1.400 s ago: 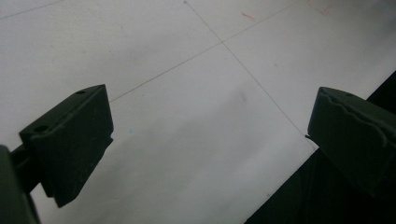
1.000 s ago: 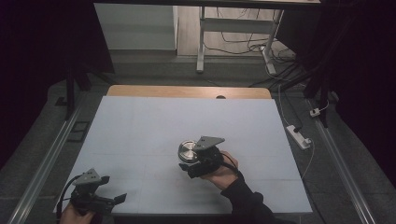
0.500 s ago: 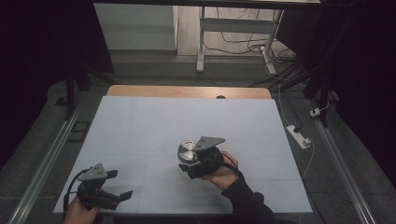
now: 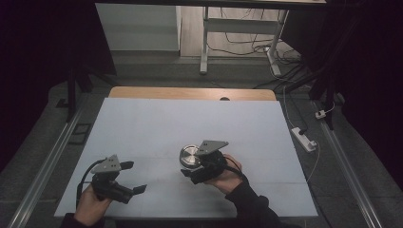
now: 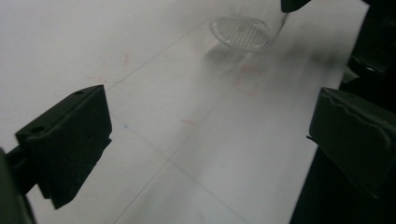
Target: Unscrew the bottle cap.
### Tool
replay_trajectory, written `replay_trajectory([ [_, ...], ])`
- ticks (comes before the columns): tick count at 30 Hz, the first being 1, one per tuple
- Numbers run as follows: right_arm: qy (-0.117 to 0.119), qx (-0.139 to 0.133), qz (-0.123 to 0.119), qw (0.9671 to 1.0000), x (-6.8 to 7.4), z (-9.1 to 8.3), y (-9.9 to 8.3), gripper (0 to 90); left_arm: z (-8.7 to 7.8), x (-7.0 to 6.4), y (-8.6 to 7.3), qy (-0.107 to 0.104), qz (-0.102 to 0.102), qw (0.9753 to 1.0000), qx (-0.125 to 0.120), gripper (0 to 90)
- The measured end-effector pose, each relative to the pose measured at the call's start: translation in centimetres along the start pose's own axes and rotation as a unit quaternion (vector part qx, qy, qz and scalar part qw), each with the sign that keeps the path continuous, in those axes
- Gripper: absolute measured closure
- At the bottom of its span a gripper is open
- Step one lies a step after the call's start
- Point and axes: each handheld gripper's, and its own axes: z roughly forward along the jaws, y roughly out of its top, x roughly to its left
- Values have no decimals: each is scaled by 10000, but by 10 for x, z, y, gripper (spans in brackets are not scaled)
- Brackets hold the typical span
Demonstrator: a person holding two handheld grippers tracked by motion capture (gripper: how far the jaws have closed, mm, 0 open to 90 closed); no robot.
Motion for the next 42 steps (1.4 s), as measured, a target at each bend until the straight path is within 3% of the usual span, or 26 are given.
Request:
replay_trajectory([
  [8, 15, -52, -64, 10000, 1, -3, 1, 150, 16, 4, 35, -246, 424, 9987, -103, 10],
  [14, 88, -85, -159, 9998, 3, -4, 2, 150, 30, 8, 56, -557, 625, 9964, -102, 0],
  [18, 154, -87, -204, 9996, 5, -4, 3, 150, 45, 10, 77, -927, 954, 9911, -61, 0],
  [19, 154, -87, -204, 9996, 5, -4, 3, 150, 45, 10, 77, -927, 954, 9911, -61, 0],
  [20, 203, -77, -223, 9995, 6, -4, 3, 150, 51, 9, 85, -1077, 1101, 9881, -20, 0],
  [25, 396, -46, -337, 9986, 8, -4, 3, 150, 65, 5, 101, -1500, 1447, 9780, 47, 11],
  [26, 441, -12, -355, 9984, 8, -4, 3, 150, 65, 5, 101, -1500, 1447, 9780, 47, 15],
  [28, 492, 4, -438, 9978, 9, -3, 3, 150, 69, 2, 105, -1629, 1631, 9730, 104, 18],
  [29, 583, 19, -486, 9971, 11, -3, 3, 150, 72, 0, 109, -1749, 1802, 9679, 123, 26],
  [32, 687, 47, -571, 9960, 15, -2, 4, 150, 74, -4, 114, -1896, 1923, 9628, 99, 44],
  [34, 737, 61, -660, 9951, 16, -1, 4, 150, 76, -6, 116, -2043, 2029, 9576, 79, 68],
  [37, 771, 62, -675, 9947, 19, 0, 5, 150, 80, -9, 117, -2174, 2150, 9520, 140, 104],
  [40, 755, 21, -676, 9949, 19, -2, 6, 150, 83, -13, 117, -2178, 2236, 9499, 157, 158],
  [42, 703, 13, -659, 9953, 19, -4, 7, 151, 81, -14, 116, -2060, 2210, 9533, 45, 185],
])
